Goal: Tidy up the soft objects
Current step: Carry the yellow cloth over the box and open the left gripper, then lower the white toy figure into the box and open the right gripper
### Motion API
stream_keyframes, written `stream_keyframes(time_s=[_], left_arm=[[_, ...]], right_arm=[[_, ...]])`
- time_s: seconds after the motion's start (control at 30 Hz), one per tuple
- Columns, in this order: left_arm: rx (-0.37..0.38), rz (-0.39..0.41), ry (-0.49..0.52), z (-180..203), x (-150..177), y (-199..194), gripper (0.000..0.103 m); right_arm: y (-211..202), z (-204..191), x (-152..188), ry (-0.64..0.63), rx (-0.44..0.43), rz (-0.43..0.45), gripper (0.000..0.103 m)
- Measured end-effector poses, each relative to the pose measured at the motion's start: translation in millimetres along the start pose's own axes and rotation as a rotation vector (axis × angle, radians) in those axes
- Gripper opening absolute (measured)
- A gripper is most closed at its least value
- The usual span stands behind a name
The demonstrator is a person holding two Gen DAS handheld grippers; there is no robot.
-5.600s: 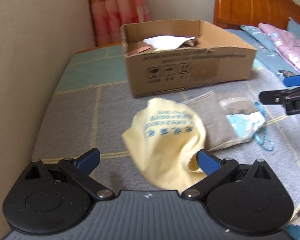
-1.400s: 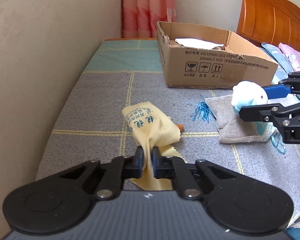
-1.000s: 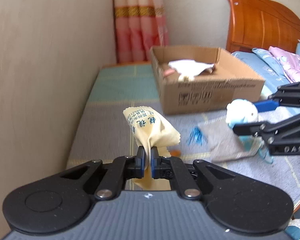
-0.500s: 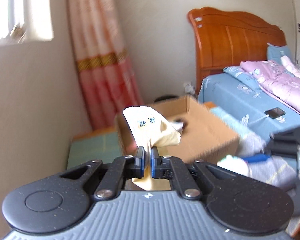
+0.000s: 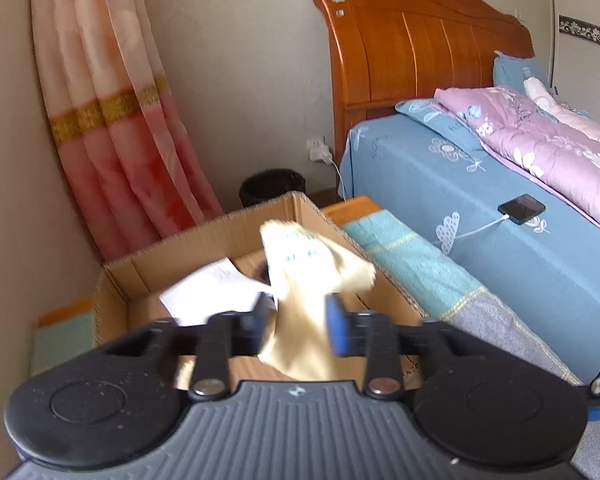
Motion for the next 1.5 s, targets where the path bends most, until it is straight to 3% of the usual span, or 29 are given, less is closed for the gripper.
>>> stream_keyframes(time_s=[0.03,0.07,0.2,0.27,0.57,0.8,0.83,0.9,0.93,0.97,1.5], left_arm=[[-0.011,0.005,-0.006,-2.0,2.9,0.4,0.067],[-0.019,0.013,-0.01,-3.6,6.2,-1.3,0.076],[-0.052,0.024,-0.036,-19.1,14.9,-26.8,0.08],[-0.092,0.034,-0.048,-27.9,21.9,-45.1,0.094],[-0.253,0.069,-0.088,-56.1,70.3,-115.7,0.099],[-0.287,0.061,-0.1,-66.7,90.9,-132.7,0.099],[-0.288,0.057,-0.107,-68.8,93.1,-132.7,0.099],[-0.301,0.048,-0.119,-74.5,99.1,-132.8,0.099],[-0.302,0.041,-0.127,-77.0,102.0,-132.7,0.099],[-0.299,0.037,-0.135,-79.1,104.1,-132.7,0.099],[-0.301,-0.001,-0.175,-92.3,130.1,-134.0,0.1]], right_arm=[[0.0,1.7,0.4,0.001,0.003,-0.001,0.052],[-0.3,2.5,0.2,0.003,0.006,-0.002,0.052],[0.3,6.2,0.0,0.006,0.011,0.0,0.052],[2.5,8.2,-0.9,0.006,0.014,0.001,0.052],[22.9,26.9,-19.6,0.044,0.024,0.007,0.052],[59.2,51.5,-57.8,0.031,0.07,0.001,0.052],[64.4,53.5,-63.0,0.022,0.077,0.005,0.054],[76.3,56.0,-71.9,0.006,0.107,0.005,0.073],[81.9,57.3,-74.7,0.009,0.114,-0.003,0.092],[86.0,58.0,-76.4,0.017,0.112,-0.007,0.1],[61.1,25.9,-36.4,0.111,0.111,-0.074,0.103]])
Point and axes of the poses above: each gripper's, at about its wrist camera, not at the fingertips, and y roughly the way its jaws point, z to its right, x to its underside, the point moved 5 cm from there along y, roughly the way its jaws point, and after that the axes turned 8 degrees about -y, right-handed, at the moved point
